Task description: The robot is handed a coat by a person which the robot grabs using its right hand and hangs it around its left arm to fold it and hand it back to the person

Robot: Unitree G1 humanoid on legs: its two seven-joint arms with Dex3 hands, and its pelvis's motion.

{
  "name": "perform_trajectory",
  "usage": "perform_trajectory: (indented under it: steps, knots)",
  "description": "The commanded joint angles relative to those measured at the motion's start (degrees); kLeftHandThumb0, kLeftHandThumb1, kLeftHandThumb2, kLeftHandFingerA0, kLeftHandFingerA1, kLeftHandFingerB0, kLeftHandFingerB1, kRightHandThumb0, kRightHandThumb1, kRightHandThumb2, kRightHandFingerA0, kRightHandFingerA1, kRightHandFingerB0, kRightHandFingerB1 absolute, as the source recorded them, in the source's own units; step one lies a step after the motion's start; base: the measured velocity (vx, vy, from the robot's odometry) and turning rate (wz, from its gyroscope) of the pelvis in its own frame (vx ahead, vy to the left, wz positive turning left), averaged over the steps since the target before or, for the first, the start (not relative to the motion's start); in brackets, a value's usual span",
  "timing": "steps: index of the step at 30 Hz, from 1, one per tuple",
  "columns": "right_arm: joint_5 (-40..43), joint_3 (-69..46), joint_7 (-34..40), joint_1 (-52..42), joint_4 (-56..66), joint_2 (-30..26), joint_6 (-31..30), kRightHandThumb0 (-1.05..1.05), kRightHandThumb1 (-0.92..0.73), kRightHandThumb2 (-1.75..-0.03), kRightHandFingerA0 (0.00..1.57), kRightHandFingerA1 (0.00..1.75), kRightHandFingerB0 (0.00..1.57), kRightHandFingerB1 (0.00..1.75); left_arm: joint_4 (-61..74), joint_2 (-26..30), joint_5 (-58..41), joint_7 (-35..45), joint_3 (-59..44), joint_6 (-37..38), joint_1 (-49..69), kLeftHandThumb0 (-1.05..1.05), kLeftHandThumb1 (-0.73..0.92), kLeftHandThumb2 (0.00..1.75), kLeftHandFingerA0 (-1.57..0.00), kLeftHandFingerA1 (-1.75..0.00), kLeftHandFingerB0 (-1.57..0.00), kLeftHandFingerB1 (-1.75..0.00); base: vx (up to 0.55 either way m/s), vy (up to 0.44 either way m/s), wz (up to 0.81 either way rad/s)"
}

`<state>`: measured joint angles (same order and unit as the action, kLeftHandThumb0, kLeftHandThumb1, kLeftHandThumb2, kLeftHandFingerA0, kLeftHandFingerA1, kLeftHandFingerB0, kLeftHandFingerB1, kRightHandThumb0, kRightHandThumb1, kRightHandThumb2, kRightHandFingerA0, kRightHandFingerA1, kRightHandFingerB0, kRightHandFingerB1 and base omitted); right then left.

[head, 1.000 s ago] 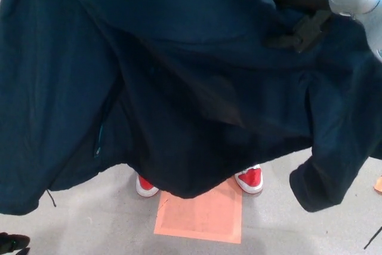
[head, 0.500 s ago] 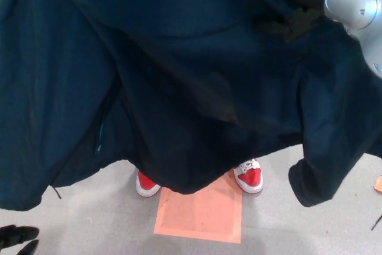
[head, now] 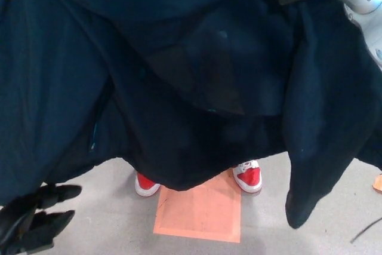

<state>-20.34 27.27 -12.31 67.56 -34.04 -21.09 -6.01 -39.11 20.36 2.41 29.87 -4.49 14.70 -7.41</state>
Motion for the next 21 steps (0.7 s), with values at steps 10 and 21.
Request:
perform_trajectory:
  steps: [10,21]
  knots:
    - [-1.1,-7.4,17.5,16.9,-19.1,6.4,7.1,-0.38,-0.79,-0.68,0.89,1.51,0.83,0.89,49.0,10.9,-20.9,24.7,6.2,-6.3,12.5,-0.70,0.91,0.67,-0.30,-0.40,-0.18,-0.33,0.00,0.000,0.00]
    - [-2.7,-6.4,20.0,22.5,-28.2,9.5,9.8,-0.37,-0.83,-0.70,0.83,1.65,0.75,1.33,58.4,13.6,-26.5,26.0,9.6,-15.3,13.4,-0.77,0.73,0.94,-0.24,-0.48,-0.14,-0.44,0.00,0.000,0.00]
